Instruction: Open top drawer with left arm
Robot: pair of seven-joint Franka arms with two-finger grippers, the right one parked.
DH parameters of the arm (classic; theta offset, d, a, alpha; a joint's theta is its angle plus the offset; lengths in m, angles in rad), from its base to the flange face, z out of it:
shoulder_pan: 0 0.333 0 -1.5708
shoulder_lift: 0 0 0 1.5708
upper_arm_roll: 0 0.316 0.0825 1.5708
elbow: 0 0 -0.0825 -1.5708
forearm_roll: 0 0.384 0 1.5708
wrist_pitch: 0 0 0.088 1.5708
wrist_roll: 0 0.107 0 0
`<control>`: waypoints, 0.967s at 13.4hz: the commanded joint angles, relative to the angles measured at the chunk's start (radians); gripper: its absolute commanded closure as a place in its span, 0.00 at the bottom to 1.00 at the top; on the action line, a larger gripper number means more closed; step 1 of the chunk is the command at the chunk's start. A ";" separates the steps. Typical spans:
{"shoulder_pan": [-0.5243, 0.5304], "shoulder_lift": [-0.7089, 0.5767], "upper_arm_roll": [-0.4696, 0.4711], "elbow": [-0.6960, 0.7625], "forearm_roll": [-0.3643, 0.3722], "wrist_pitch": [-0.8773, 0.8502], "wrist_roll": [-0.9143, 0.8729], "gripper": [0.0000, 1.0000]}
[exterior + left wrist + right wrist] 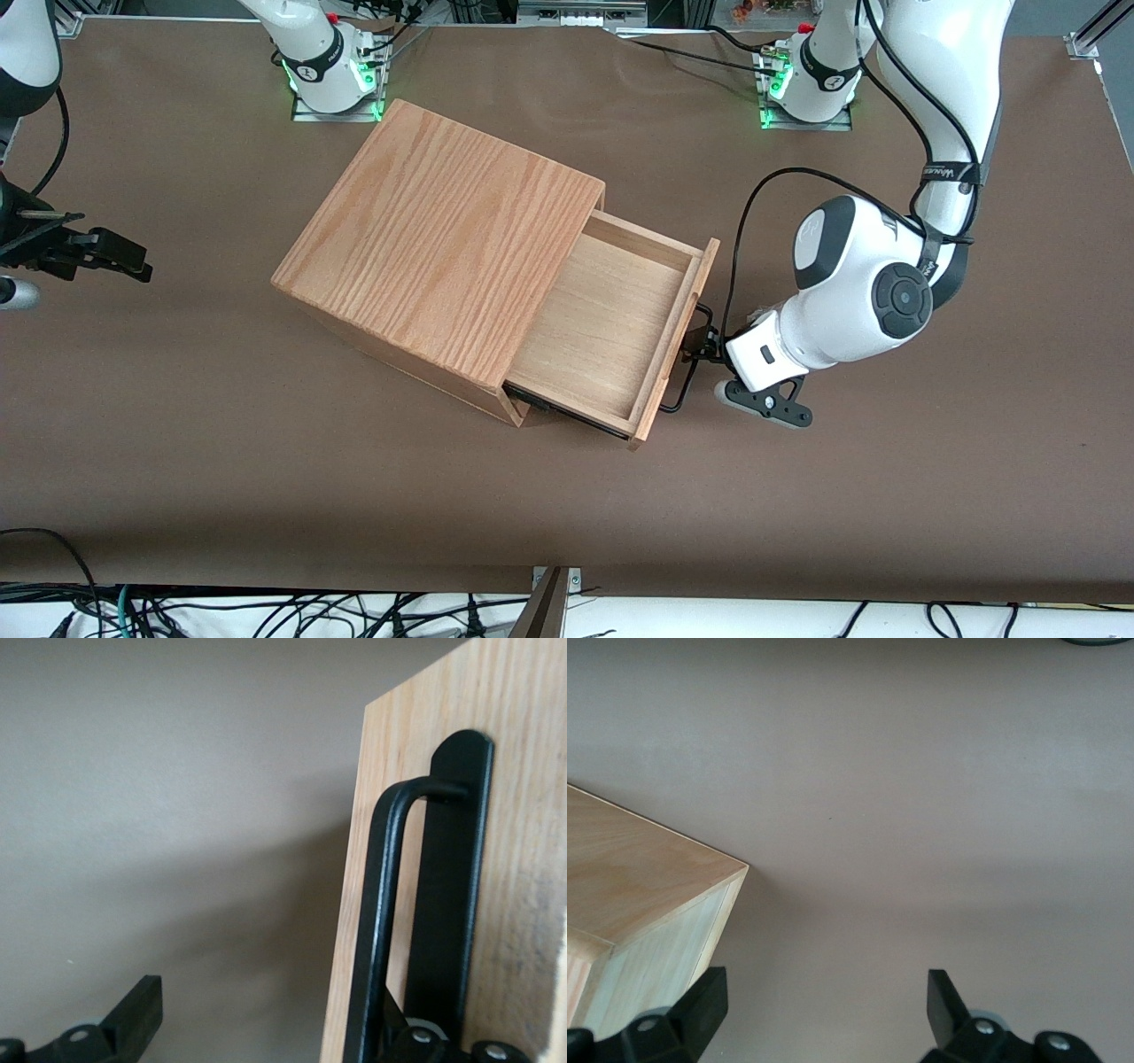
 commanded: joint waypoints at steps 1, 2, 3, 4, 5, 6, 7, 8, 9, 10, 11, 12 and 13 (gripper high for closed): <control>0.019 -0.023 -0.002 0.024 -0.090 -0.072 -0.029 0.00; 0.028 -0.024 -0.002 0.024 -0.125 -0.084 -0.029 0.00; 0.030 -0.030 -0.004 0.024 -0.153 -0.097 -0.030 0.00; 0.033 -0.046 -0.002 0.027 -0.163 -0.117 -0.030 0.00; 0.046 -0.067 -0.002 0.029 -0.162 -0.146 -0.030 0.00; 0.063 -0.090 -0.002 0.030 -0.156 -0.188 -0.030 0.00; 0.076 -0.119 0.004 0.030 -0.150 -0.234 -0.030 0.00; 0.091 -0.148 0.007 0.030 -0.144 -0.276 -0.030 0.00; 0.106 -0.184 0.007 0.030 -0.107 -0.316 -0.030 0.00; 0.117 -0.225 0.007 0.029 -0.045 -0.333 -0.026 0.00; 0.120 -0.263 0.005 0.026 0.032 -0.342 -0.029 0.00; 0.120 -0.285 0.002 0.027 0.113 -0.382 -0.030 0.00; 0.119 -0.308 0.001 0.027 0.178 -0.423 -0.034 0.00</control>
